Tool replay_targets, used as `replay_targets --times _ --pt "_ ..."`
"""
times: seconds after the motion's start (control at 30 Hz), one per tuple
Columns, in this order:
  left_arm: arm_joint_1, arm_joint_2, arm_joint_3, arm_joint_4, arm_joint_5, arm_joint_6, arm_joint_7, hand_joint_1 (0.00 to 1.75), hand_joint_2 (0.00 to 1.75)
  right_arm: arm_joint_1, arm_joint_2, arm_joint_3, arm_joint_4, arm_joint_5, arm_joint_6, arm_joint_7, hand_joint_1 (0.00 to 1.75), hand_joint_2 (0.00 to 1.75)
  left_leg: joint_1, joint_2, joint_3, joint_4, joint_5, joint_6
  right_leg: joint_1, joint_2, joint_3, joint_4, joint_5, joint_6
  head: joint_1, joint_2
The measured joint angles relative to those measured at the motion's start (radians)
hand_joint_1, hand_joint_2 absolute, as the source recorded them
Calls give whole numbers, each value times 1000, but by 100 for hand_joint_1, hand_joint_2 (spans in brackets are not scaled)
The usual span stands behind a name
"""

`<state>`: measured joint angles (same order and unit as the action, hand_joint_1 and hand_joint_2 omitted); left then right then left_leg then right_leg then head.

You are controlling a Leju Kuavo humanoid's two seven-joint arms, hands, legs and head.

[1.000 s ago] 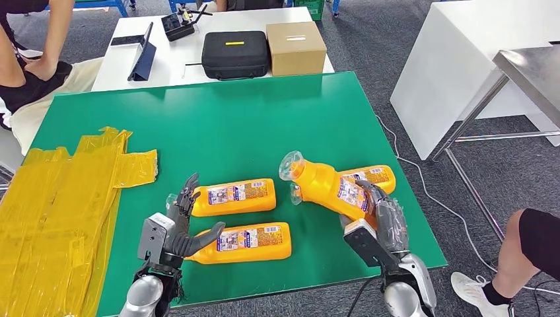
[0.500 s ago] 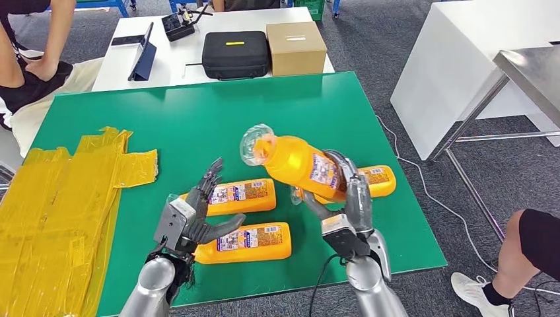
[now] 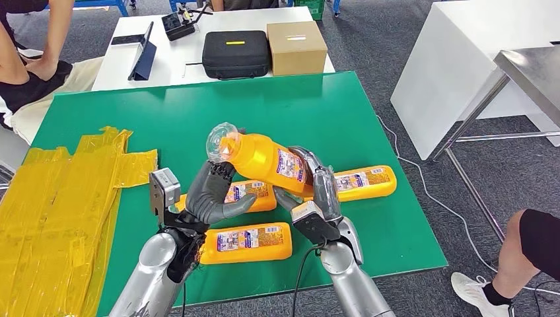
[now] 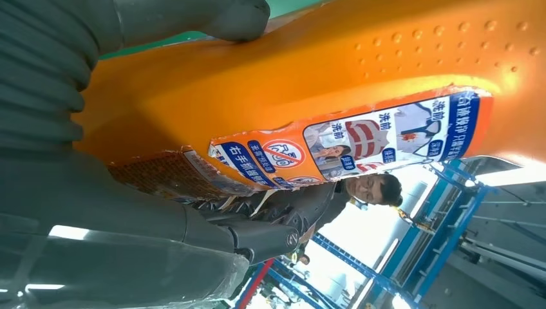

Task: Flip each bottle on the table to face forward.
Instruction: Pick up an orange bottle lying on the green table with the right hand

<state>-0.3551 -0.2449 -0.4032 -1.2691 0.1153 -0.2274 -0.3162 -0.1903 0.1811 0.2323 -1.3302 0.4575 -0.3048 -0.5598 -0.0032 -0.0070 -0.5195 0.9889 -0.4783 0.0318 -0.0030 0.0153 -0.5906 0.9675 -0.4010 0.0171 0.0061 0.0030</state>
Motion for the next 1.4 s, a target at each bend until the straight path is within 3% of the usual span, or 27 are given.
replay_targets --times 0.4,1.03,1.27,1.4 --pt "-10 -2 -59 -11 23 -2 3 0 175 -3 3 14 43 -3 -5 1 175 175 0 1 0 0 0 0 0 0 0 0 0 0 0 0" --pt "-14 -2 -70 -7 24 9 -8 0 175 -9 15 29 75 -2 4 1 175 175 0 1 0 0 0 0 0 0 0 0 0 0 0 0" --pt "-45 -2 -92 13 17 44 -37 0 175 -11 32 91 103 -35 111 4 175 175 0 0 0 0 0 0 0 0 0 0 0 0 0 0" --pt "-52 -3 -96 19 -35 132 -69 0 175 -10 31 127 104 -114 215 19 175 175 0 1 0 0 0 0 0 0 0 0 0 0 0 0"
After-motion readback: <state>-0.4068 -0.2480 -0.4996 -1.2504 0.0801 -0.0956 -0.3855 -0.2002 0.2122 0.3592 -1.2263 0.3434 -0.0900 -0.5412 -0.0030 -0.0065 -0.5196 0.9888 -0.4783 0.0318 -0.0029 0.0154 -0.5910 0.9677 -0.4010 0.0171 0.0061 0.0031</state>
